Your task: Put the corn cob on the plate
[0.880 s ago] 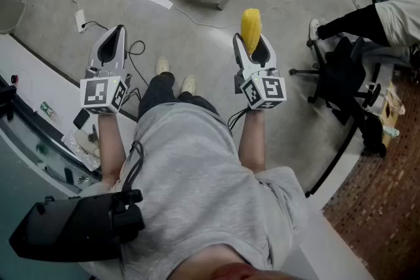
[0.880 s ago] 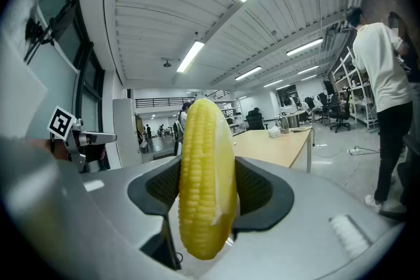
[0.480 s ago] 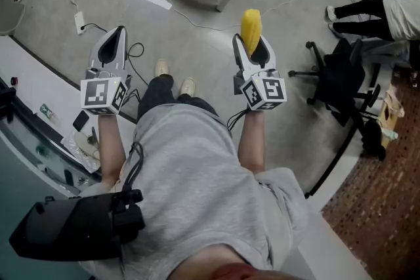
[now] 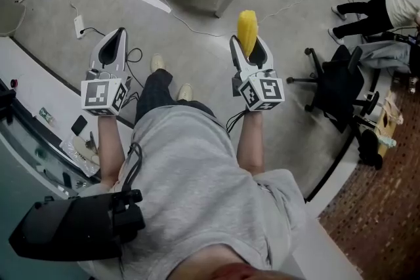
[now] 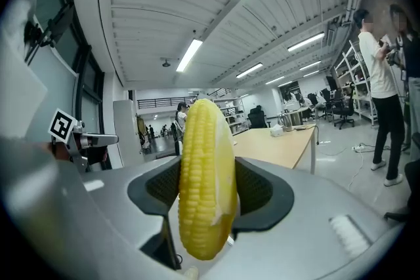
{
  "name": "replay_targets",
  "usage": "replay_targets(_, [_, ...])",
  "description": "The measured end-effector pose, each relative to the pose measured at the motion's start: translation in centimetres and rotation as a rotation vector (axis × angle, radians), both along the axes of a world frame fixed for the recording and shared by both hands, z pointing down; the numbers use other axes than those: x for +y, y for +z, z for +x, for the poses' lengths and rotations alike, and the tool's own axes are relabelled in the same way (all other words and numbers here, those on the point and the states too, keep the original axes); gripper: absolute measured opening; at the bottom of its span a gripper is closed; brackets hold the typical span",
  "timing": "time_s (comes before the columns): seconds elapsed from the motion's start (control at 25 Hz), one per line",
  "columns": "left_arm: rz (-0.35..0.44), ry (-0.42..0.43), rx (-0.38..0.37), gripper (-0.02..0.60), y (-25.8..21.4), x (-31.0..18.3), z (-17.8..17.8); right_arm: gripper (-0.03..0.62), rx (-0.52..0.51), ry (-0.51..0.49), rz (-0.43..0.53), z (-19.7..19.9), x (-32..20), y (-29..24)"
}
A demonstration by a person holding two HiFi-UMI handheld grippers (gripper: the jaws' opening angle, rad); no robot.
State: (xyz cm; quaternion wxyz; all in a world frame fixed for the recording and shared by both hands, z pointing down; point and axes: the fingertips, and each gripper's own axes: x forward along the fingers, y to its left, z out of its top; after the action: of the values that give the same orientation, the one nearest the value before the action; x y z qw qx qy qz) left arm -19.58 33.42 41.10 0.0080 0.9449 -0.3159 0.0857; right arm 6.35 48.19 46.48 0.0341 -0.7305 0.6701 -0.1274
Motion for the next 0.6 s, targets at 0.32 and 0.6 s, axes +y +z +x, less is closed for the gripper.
replay_targets(0.32, [-0.018, -0.004, -0.027, 0.020, 0.9, -5.3, 2.3, 0.245, -0.013, 0.002, -0.020, 2.9, -4.9, 1.0])
replay_targets(0.6, [-0.042, 0.044, -0.031, 0.020, 1.3, -13.6, 4.8, 0.245, -0.020, 0.040, -0.041, 4.5, -12.2, 0.9])
